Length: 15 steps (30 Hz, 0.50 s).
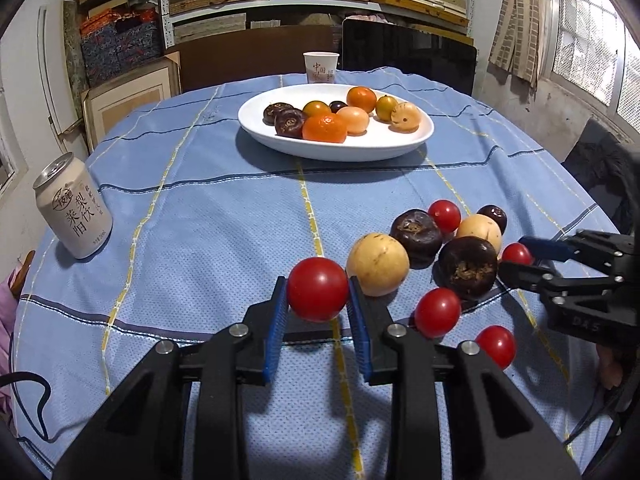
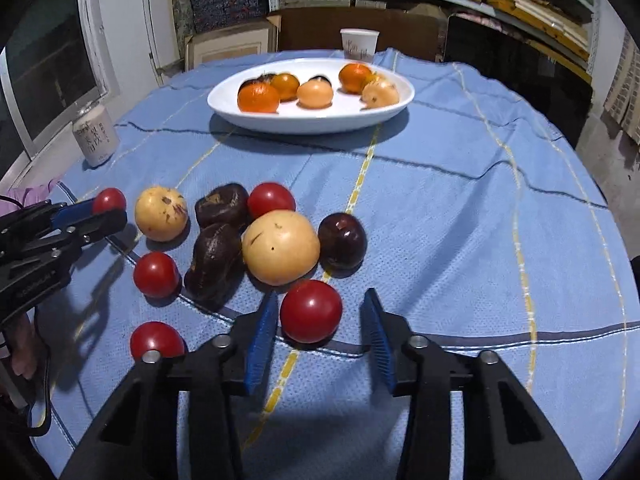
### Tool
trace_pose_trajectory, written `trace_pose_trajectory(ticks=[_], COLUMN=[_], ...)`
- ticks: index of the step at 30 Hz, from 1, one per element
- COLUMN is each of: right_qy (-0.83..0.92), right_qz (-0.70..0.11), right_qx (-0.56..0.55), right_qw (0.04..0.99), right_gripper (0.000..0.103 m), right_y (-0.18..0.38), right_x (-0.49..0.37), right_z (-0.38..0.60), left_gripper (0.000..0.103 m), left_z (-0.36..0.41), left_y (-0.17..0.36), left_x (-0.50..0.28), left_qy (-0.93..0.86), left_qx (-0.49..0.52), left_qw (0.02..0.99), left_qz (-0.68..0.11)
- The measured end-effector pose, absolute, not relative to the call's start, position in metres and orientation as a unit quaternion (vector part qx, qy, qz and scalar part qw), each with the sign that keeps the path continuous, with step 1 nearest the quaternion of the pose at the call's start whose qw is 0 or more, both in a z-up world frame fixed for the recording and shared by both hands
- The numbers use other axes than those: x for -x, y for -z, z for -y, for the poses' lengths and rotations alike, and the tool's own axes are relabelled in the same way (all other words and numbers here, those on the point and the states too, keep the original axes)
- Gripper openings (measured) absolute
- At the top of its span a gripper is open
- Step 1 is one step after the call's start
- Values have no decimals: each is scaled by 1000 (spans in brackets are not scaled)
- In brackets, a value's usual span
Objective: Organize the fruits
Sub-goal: 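Grasp a red cherry tomato with the left tool while the right tool grasps another tomato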
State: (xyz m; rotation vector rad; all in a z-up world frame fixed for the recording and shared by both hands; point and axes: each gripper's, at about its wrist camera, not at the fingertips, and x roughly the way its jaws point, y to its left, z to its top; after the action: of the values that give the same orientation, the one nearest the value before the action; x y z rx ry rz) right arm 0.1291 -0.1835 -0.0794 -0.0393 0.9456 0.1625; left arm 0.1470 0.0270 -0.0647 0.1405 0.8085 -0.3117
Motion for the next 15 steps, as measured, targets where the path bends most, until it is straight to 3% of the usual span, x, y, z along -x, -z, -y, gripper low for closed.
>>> trace_pose_trajectory(ticks=[2, 15], right_qy=[-87, -91], right_qz=[-449, -414], right_qx=[13, -5], right_qw=[889, 906], right_gripper=[30, 30], right_y=[78, 65], right_x=[-128, -114], right_z=[183, 190], left_gripper=[29, 29], left_z=[-26, -31], left_y=[65, 60], left_x=[-147, -146], left_qy=[151, 152], left_qx=[-67, -53], left_qw=[905, 910], left_qz=[-392, -382])
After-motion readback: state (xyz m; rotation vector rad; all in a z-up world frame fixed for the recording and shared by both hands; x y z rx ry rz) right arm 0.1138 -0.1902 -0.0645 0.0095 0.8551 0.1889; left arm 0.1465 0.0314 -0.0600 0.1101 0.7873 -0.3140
